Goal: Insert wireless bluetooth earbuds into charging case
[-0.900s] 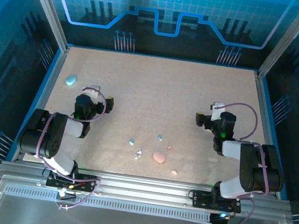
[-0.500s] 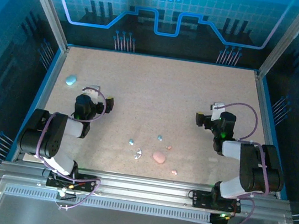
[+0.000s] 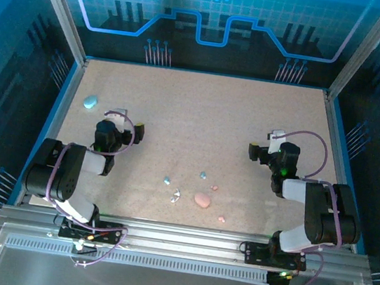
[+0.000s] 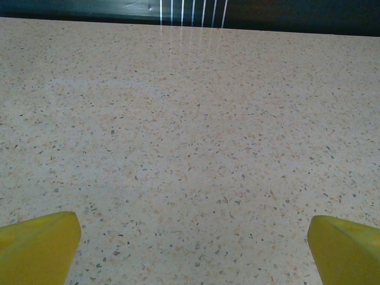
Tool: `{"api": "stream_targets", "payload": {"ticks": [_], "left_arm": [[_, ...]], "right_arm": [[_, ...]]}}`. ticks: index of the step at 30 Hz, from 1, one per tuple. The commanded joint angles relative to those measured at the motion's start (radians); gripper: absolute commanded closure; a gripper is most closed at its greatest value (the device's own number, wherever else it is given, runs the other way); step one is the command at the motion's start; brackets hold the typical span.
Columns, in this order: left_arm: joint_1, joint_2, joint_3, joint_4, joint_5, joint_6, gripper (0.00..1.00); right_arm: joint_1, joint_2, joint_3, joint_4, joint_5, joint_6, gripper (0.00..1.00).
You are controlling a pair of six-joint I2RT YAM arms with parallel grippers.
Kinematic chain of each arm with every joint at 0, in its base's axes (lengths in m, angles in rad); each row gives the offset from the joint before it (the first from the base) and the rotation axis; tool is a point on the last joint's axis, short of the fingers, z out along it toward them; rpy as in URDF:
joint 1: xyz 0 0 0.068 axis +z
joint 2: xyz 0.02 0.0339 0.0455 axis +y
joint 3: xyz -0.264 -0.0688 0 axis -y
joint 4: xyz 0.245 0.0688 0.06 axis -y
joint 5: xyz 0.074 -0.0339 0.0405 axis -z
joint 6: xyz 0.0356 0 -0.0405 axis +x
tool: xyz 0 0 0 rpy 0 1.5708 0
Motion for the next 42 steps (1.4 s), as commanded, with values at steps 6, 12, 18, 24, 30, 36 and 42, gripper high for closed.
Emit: {"api": "stream_targets", "payload": {"ticks": [6,12,18,24,30,36,42], "left_arm": [[0.014,-0.261,0.119,-0.402,-0.125,-0.101,0.01],[0.018,-0.376,0.232,-0.694,-0.255,-0.416,0.01],[0.032,-0.327,0.404,-0.984,-0.113,-0.447,0.01],[0.068,-0.133,0.645,-1.303,-0.235,-0.542,0.01],[0.082,-0.006,0.776,-1.347,-0.177,-0.52,0.02],[0.07,0.0,0.764,-1.309,-0.036,-0.511,0.05],[0.042,-0.078,0.717,-1.332,-0.015,-0.504,0.1]], "right_arm": [[0.011,-0.167,0.237,-0.512,0.025,0.131,0.0],[0.002,-0.223,0.449,-0.916,-0.045,0.469,0.0],[0.002,-0.173,0.563,-1.032,-0.426,0.433,0.0],[0.043,-0.185,0.578,-1.075,-0.46,0.405,0.01],[0.077,-0.17,0.601,-1.137,-0.45,0.351,0.02],[0.104,-0.186,0.588,-1.19,-0.447,0.343,0.03],[0.121,-0.229,0.554,-1.265,-0.468,0.334,0.14]]}}
